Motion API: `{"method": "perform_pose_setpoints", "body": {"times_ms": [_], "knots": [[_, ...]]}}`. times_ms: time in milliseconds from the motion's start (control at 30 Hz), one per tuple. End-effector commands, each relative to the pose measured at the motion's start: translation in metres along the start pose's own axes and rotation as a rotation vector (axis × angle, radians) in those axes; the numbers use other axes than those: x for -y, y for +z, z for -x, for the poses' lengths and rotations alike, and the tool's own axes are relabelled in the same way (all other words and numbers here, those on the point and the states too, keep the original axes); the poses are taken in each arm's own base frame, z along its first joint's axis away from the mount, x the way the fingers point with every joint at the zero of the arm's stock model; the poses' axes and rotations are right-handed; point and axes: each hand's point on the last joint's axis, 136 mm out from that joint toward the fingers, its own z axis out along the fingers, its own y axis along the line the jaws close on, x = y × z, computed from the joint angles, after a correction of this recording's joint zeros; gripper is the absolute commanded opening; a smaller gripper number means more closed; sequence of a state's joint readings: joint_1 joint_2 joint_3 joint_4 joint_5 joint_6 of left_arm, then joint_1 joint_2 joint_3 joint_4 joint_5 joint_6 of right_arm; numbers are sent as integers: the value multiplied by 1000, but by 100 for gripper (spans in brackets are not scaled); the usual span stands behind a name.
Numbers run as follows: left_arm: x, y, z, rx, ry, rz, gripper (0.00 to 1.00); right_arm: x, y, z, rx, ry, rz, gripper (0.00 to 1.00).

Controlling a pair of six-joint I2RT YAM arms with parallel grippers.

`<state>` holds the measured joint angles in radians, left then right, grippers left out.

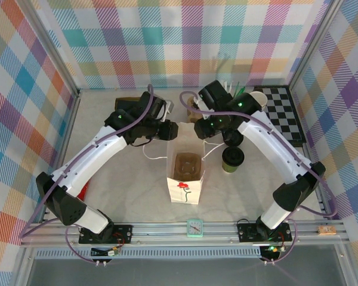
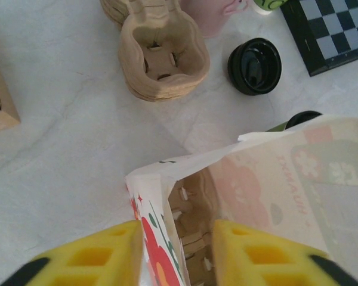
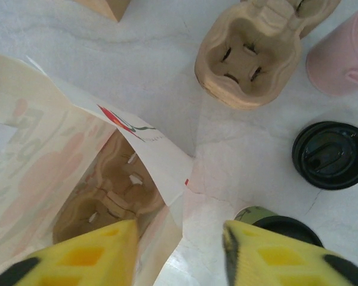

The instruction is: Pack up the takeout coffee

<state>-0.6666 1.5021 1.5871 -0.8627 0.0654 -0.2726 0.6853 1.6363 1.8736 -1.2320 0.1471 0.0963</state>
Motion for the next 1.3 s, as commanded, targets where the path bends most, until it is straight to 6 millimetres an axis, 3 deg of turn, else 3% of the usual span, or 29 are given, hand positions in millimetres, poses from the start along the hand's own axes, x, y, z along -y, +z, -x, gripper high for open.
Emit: {"method": "perform_pose_setpoints", "body": {"times_ms": [0,133,233,567,700,800,933,1133,1267], "knots": [[3,-3,7,23,10,15,25,2,10,-7,-38,16,-9,32],[6,-11,11,51,10,19,14,2,10,-5,-28,19,-8,10],[7,-21,14,85,8,24,9,-3,1,4,22,14,16,0],[5,-77,27,303,25,63,2,-28,-63,40,342,-51,87,0],[6,-97,24,394,43,54,2,-45,-84,43,493,-117,118,0],[10,-101,14,449,79,41,1,-57,-95,41,588,-137,157,0],[14,-111,3,534,132,59,1,-65,-103,36,698,-162,152,0],[19,-134,-3,633,145,38,0,-71,-104,30,767,-204,149,0],[27,-139,-8,672,175,49,0,-74,-102,24,810,-229,134,0]]}}
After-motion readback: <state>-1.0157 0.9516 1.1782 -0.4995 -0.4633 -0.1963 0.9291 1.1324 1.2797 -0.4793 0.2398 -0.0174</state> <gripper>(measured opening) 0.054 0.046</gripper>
